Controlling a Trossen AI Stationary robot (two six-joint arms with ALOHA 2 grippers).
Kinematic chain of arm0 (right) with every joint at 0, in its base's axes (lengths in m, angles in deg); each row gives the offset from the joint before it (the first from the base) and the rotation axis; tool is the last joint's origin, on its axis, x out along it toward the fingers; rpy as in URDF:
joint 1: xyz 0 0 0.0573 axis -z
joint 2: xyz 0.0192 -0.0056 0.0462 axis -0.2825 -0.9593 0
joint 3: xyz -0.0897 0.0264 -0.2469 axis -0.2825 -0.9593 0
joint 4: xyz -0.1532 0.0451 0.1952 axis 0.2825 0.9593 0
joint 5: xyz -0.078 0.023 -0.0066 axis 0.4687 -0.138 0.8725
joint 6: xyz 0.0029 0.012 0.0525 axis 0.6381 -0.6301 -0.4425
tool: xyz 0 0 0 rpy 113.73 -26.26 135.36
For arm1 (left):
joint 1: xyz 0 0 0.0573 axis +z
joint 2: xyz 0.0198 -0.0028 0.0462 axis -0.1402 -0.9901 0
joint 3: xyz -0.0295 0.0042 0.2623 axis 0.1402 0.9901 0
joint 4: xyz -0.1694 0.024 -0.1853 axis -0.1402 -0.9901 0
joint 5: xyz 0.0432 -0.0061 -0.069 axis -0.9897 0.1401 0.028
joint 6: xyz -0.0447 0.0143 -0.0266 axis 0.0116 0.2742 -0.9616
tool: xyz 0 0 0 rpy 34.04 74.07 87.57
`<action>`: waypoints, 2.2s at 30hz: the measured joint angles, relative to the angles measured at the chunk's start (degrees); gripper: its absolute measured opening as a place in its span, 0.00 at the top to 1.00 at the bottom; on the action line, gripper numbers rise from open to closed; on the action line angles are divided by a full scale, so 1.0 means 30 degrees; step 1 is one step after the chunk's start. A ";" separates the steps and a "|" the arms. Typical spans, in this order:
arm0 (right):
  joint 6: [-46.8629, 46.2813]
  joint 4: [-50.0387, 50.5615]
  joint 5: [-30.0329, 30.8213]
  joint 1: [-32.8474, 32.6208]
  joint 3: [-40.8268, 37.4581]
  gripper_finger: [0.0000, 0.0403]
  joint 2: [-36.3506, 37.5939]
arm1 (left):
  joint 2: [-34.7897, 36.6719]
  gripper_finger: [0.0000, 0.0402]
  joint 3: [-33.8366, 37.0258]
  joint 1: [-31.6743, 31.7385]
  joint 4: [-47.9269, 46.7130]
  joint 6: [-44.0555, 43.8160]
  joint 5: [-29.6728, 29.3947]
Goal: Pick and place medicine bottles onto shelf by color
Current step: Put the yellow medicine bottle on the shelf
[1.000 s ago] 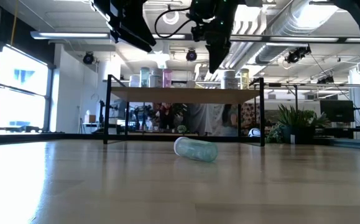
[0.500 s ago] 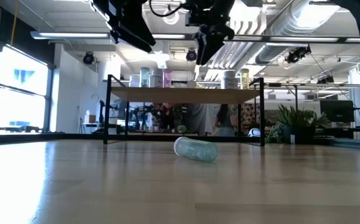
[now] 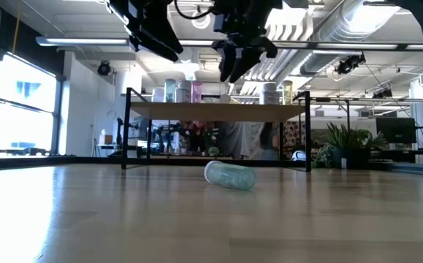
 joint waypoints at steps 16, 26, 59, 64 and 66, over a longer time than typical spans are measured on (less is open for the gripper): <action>0.0651 -0.2193 0.2554 -0.0446 -0.2822 0.62 0.0000 | 0.0000 0.47 0.0000 0.0000 0.0007 -0.0158 0.0006; 0.0622 -0.2433 0.3026 -0.0441 -0.3257 0.62 0.0024 | 0.0000 0.47 0.0000 0.0000 0.0007 -0.0503 0.0007; 0.4608 0.1012 0.6069 -0.0582 -0.0636 0.62 -0.0007 | 0.0000 0.47 0.0000 -0.0007 0.0000 0.0040 0.0007; 0.5113 0.1176 0.6003 -0.0585 -0.0636 0.62 -0.0007 | 0.0000 0.47 0.0000 -0.0007 0.0007 0.0652 0.0007; 0.5938 0.1162 0.5991 -0.0585 -0.0718 0.62 -0.0007 | 0.0000 0.47 0.0000 -0.0007 0.0007 0.0619 0.0007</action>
